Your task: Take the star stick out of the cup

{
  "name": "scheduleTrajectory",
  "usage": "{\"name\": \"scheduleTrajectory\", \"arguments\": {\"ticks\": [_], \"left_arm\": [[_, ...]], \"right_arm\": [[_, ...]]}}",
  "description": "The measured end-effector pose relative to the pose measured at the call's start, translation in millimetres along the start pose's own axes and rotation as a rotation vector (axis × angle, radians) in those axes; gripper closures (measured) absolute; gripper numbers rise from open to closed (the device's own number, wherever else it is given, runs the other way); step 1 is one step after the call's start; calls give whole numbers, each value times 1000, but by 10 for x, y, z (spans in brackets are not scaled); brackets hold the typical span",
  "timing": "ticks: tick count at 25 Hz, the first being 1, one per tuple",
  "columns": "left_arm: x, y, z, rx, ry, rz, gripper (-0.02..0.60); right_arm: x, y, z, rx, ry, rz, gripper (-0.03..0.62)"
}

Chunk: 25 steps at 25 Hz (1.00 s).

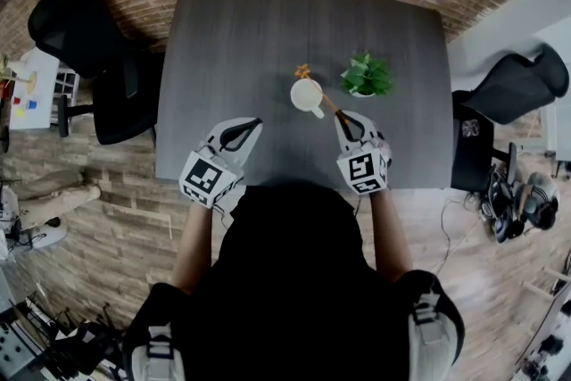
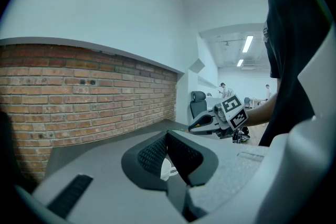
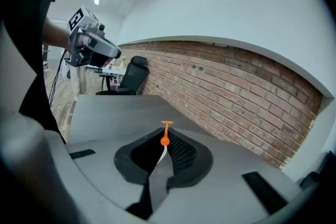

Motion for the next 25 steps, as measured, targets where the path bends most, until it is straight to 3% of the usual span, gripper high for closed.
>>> {"name": "scheduleTrajectory", "arguments": {"ticks": [14, 25], "left_arm": [[-126, -52, 31, -12, 5, 50, 580], [-268, -98, 23, -19, 9, 82, 580]], "right_arm": [[-277, 157, 405, -140, -18, 10, 579], [-382, 283, 562, -193, 9, 37, 579]]}}
Point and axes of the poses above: the fingertips, and each gripper's own axes: y backward along the fingers, x to its left, z out of its top, the point moved 8 cm from there along y, backward along the fingers, and after that the axes turned 6 degrees about z, right-handed, at the moved point
